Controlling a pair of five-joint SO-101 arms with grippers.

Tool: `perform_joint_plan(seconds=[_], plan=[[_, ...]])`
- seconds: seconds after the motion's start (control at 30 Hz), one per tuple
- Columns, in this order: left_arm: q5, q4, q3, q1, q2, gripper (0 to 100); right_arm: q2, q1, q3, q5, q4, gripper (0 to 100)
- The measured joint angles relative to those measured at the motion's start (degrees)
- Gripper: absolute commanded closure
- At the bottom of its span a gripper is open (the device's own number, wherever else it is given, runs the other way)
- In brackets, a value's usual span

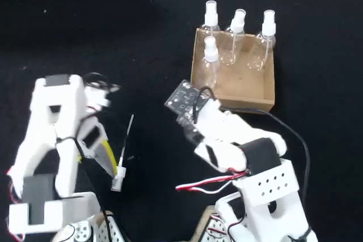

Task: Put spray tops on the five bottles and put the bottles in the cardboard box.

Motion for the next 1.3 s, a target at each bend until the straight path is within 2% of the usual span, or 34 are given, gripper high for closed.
perform_joint_plan(seconds=[0.17,0.27,0.37,0.57,0.67,0.87,1.1,1.2,1.3], plan=[[0.0,-8.6,13.2,6.0,-12.2,67,0.0,1.0,0.0,0.4,0.0,98.8],[0.0,-14.8,22.6,8.2,-20.0,67,0.0,1.0,0.0,0.4,0.0,98.8],[0.0,-17.6,27.9,8.9,-25.6,67,0.0,1.0,0.0,0.4,0.0,98.8],[0.7,-26.3,31.6,9.0,-26.2,67,0.0,1.0,0.0,0.4,0.0,98.8],[3.3,-30.9,31.8,8.8,-23.5,67,0.0,1.0,0.0,0.4,0.0,98.8],[3.9,-33.2,31.2,3.5,-19.2,67,0.0,1.0,0.0,0.4,0.4,98.8],[-9.2,-32.4,25.0,-9.3,-18.2,67,0.0,1.0,0.0,0.4,0.4,98.8],[-9.3,-32.5,19.7,-14.0,-17.9,67,0.0,1.0,0.0,0.4,0.4,98.8],[-7.6,-34.7,17.9,-14.9,-17.9,67,0.0,1.0,0.0,0.4,0.4,98.8]])
